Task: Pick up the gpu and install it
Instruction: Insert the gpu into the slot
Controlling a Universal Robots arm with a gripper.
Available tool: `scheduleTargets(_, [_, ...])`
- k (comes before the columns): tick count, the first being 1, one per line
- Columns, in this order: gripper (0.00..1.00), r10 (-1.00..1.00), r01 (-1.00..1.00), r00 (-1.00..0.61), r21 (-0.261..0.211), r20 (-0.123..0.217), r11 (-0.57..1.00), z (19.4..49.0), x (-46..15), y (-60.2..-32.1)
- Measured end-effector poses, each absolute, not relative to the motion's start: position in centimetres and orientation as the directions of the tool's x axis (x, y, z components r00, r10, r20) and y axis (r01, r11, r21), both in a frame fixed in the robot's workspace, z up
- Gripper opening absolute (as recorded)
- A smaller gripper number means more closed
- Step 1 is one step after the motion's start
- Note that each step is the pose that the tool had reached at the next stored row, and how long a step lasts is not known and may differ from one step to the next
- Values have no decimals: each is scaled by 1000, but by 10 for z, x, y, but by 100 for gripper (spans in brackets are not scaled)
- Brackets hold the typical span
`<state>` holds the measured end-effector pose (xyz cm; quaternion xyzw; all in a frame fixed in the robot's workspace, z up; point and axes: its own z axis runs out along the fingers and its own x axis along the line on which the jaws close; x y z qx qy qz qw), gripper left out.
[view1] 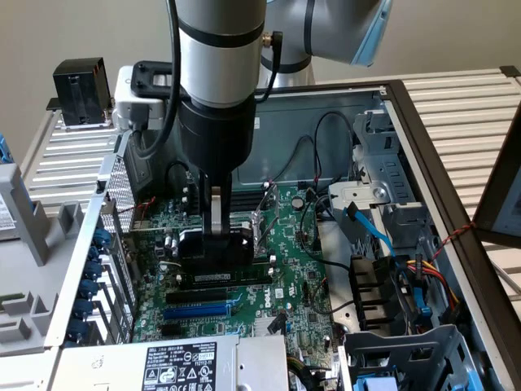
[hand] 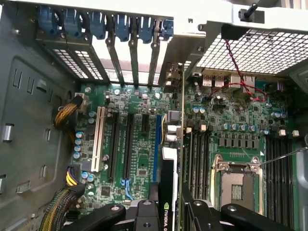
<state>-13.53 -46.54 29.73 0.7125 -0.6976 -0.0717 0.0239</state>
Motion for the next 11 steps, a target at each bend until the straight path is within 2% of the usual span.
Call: scheduleTargets(11, [27, -998, -991, 16, 134, -68, -26, 281, -139, -469])
